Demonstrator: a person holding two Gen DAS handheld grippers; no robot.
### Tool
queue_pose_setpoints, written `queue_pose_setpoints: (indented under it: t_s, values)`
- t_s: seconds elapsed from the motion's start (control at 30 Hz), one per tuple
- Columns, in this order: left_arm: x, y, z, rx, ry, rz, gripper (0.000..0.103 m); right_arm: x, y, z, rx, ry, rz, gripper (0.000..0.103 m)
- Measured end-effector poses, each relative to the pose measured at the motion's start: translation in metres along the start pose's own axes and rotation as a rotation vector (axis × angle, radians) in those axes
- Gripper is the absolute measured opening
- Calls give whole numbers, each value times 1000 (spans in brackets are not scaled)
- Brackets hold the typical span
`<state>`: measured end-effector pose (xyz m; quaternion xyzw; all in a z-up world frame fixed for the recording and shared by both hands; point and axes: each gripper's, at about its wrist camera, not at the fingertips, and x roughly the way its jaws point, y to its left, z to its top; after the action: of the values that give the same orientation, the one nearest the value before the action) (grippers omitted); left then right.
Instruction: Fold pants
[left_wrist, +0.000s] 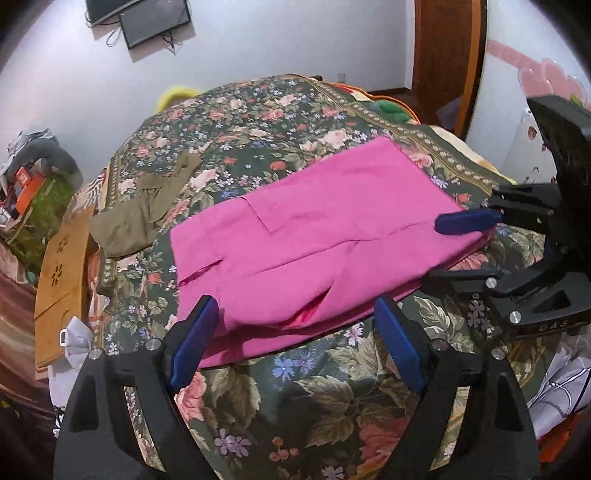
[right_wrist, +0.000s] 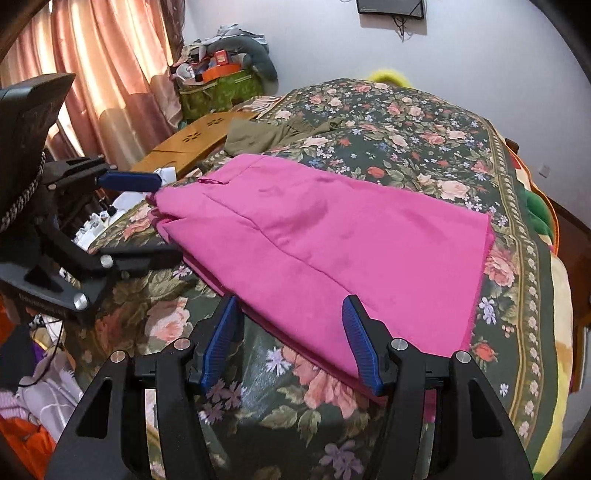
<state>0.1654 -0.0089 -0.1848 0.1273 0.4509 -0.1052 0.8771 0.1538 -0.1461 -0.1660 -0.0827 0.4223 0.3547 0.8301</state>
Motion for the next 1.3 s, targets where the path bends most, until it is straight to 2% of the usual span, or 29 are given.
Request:
queue_pose_setpoints:
  t_s: [0.17,0.2,0.23,0.3,0.37,0.43,0.47,0.53,0.63,0.77,0.87,0.97,1.1,1.2,1.3]
  values:
    - [10,-7,4,26,9,0,87,2,4,6,-10,-10,25,24]
    - [11,-8,5,24,9,-8,86,1,5,8,-17,-16,34,16]
    - [12,-8,6,20,9,-21,86,1,6,8,-22,-21,37,12]
    - [12,-9,8,18,-2,-32,84,-1,9,8,-36,-37,37,9]
    - [11,-11,10,26,-17,-33,72,-3,11,9,-55,-53,28,8]
    - [9,-12,12,34,-27,-27,52,-5,11,9,-56,-60,32,7]
    - [9,-12,12,33,-28,-31,48,-6,11,9,-53,-64,36,7]
    - [9,-11,12,26,-25,-46,28,-8,10,10,-49,-73,37,7]
    - [5,-13,11,33,-34,-55,12,-9,10,10,-40,-77,46,7]
    - [0,-17,6,33,-50,-52,9,-9,13,8,-41,-74,39,6]
    - [4,-17,1,6,-23,-69,9,-10,17,6,-40,-60,23,8]
    - [3,-15,-3,-35,-5,-94,10,-14,13,6,14,-48,52,11]
    - [-8,-9,-3,-86,-5,-156,21,-26,8,9,58,-85,68,11]
    - [-20,-3,-1,-121,-26,-176,24,-31,4,15,94,-115,78,17]
    - [-35,4,5,-160,-82,-140,24,-27,2,22,116,-129,58,31]
